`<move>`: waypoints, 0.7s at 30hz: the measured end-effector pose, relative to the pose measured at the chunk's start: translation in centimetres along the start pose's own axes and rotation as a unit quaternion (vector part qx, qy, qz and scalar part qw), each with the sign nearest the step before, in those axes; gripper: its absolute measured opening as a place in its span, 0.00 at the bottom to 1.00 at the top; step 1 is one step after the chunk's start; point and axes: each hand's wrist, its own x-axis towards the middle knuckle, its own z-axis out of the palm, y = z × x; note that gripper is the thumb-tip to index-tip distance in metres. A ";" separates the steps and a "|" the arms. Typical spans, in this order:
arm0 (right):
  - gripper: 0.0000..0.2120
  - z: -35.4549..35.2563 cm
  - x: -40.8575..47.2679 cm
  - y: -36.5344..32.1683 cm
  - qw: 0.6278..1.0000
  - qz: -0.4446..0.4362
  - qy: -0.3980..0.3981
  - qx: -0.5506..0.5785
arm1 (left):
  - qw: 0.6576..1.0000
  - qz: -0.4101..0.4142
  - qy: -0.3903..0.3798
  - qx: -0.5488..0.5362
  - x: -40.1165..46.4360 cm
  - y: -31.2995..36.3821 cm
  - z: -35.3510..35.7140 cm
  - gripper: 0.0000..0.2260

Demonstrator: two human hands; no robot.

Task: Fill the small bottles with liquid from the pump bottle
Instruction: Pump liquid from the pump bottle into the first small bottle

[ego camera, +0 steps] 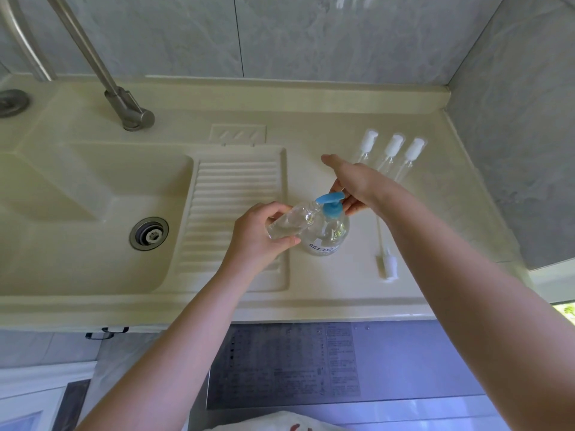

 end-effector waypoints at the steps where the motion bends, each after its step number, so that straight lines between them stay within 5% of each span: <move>1: 0.33 0.1 0.0 0.0 1.000 -0.005 0.009 -0.010 | 1.000 0.001 0.001 -0.003 0.0 0.0 0.0 0.19; 21: 0.30 2.4 0.2 2.0 0.981 -0.103 0.135 -0.097 | 1.000 -0.006 0.003 0.025 -0.1 0.3 0.3 0.19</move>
